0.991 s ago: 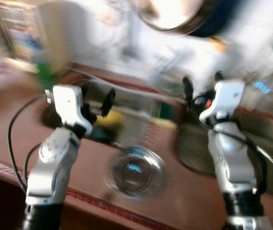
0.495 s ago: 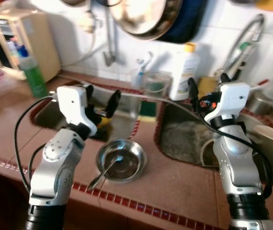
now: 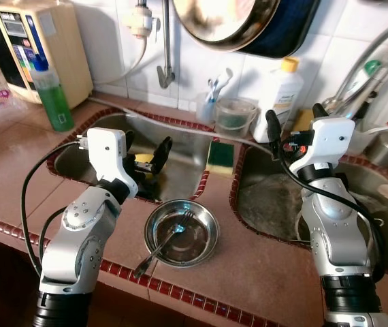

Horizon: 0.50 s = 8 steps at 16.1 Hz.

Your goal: Kitchen organization

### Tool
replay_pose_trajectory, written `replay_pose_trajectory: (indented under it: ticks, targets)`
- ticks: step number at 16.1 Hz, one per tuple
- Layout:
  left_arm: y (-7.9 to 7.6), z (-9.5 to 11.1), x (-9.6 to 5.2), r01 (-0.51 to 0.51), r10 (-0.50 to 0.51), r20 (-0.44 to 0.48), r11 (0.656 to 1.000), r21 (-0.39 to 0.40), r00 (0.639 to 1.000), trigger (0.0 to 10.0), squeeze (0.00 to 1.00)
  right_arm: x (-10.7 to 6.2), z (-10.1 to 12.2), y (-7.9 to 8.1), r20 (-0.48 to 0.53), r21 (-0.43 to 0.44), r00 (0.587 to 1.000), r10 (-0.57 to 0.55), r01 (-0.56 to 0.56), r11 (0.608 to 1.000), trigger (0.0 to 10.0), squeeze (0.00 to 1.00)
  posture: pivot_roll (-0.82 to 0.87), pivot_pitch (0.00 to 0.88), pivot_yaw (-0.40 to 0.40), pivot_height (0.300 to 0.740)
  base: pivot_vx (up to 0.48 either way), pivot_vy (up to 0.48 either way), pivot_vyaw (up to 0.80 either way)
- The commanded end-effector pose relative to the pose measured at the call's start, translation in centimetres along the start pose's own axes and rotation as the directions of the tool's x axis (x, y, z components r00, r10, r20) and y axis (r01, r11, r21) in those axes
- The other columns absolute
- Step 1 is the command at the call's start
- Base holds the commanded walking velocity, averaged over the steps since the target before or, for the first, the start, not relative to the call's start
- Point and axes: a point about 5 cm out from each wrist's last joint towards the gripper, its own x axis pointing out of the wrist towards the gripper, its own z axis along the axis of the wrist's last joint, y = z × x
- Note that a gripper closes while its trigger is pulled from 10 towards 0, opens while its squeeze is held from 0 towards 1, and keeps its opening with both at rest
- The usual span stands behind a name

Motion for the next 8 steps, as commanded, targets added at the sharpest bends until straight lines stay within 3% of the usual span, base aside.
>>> replay_pose_trajectory:
  ticks: [1, 8]
  targets:
    - [-0.38, 0.07, -0.21, 0.027, -0.027, -0.012, 1.000, 0.007, 1.000, 10.0, 0.00, -0.22, 0.34, -0.25, 0.011, 0.002, 1.000, -0.008, 0.008, 1.000, 10.0, 0.00, -0.14, 0.011, -0.027, 0.740, 0.000, 0.000, 0.00]
    - [-0.53, -0.16, -0.42, 0.042, -0.041, -0.048, 0.999, 0.015, 0.998, 10.0, 0.00, -0.59, 0.12, -0.29, 0.002, 0.009, 1.000, -0.018, 0.018, 1.000, 10.0, 0.00, -0.14, 0.024, -0.015, 0.740, -0.228, 0.000, 0.00]
